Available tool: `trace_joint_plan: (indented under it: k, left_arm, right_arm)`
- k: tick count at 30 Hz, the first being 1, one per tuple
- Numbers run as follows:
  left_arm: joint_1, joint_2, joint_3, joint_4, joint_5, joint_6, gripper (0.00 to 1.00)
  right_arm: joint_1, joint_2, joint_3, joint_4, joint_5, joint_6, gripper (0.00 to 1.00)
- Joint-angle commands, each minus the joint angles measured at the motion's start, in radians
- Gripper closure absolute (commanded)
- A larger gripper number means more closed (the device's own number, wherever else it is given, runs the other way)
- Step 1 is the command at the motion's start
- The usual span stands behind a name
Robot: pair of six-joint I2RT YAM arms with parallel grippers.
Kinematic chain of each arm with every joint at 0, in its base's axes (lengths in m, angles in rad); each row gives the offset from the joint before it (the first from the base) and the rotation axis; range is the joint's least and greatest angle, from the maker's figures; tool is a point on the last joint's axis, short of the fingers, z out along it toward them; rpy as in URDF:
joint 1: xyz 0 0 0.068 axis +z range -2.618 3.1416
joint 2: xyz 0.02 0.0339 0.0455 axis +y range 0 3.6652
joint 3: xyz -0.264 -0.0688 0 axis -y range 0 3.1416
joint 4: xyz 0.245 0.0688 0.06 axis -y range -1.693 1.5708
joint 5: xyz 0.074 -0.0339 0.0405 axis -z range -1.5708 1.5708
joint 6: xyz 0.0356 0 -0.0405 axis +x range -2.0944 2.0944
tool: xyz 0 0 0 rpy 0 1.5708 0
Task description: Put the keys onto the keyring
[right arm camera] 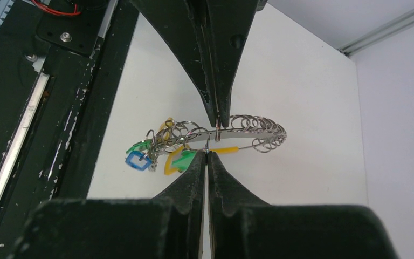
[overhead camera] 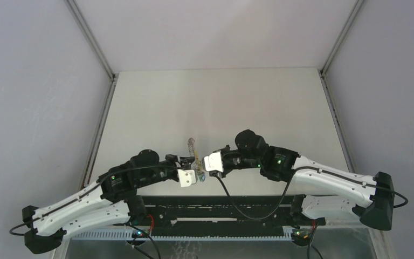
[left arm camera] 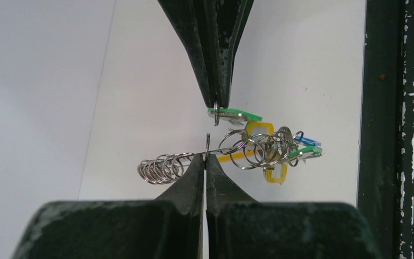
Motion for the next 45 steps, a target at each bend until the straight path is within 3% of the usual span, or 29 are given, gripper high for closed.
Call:
trace_joint_plan:
  k: [1,45]
  left_arm:
    - [-0.005,-0.013,-0.006,0.075,0.002,0.007,1.0]
    - [-0.005,-0.002,-0.006,0.091,0.01,-0.02,1.0]
  right_arm:
    - [0.008,0.013,0.0,0.062,0.028,0.008,1.0]
    - [0.033,0.023,0.008,0.038,0.103,-0.003,1.0]
